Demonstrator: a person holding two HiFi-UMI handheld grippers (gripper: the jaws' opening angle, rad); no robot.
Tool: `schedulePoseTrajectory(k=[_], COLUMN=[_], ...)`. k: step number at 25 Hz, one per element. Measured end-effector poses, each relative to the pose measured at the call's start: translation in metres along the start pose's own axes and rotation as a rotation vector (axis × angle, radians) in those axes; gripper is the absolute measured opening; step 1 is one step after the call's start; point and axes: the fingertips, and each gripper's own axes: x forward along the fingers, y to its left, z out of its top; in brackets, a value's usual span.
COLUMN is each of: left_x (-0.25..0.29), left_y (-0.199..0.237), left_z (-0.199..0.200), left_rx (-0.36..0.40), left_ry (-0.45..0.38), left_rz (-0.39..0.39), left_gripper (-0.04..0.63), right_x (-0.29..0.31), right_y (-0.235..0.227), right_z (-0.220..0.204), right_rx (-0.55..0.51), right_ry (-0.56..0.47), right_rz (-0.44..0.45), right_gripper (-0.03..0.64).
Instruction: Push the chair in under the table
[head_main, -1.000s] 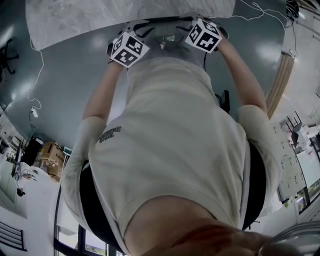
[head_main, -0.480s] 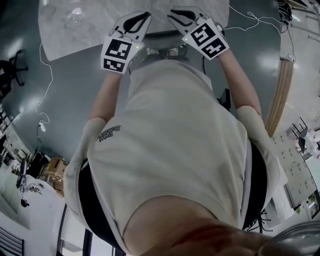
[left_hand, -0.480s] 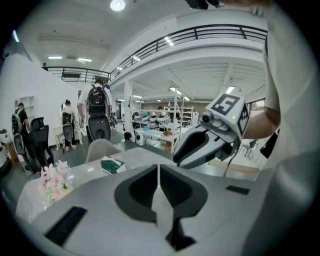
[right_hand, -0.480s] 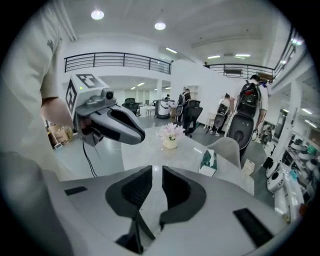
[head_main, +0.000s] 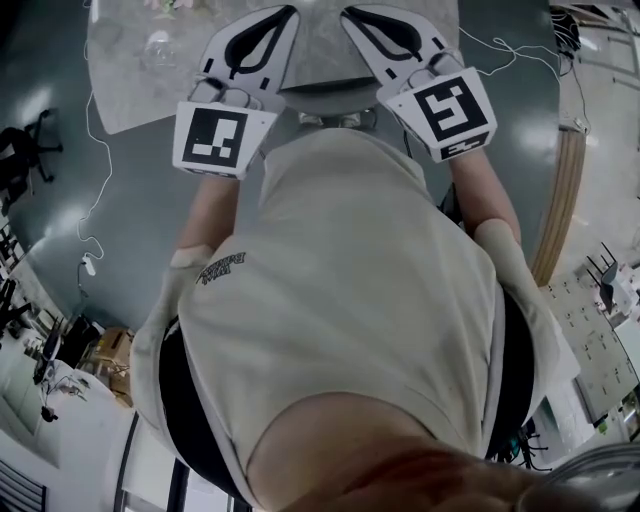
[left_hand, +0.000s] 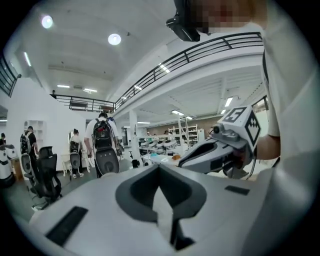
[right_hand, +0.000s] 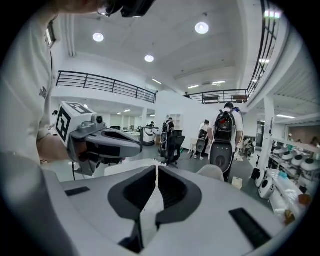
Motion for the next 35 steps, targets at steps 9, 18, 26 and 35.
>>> schedulePoseTrajectory(k=[9, 18, 26, 35], left_x=[-0.015, -0.016, -0.014, -0.011], left_y=[0.011, 0.004, -0.003, 0.000], left_z=[0.039, 0.034, 0.032, 0.040], left_rx=[0.032, 0.063, 0.048, 0.051], left_ry=[-0.211, -0.194, -0.185, -0.184], left_rz=[-0.016, -0.009, -0.051, -0.046], left_gripper=[0.011, 0.011, 0.011, 0.011], right_x=[-0.024, -0.028, -0.029, -0.028], right_y=[-0.015, -0.019, -0.019, -0.023], right_z=[0.068, 0.069, 0.070, 0.073], right_rx=[0.033, -0.006, 0.010, -0.033], right_ry=[-0.271, -0.320, -0.341, -0.335], right_rz=[-0.099, -0.138, -0.129, -0.164], right_gripper=[0.020, 0.009, 0.009, 0.009])
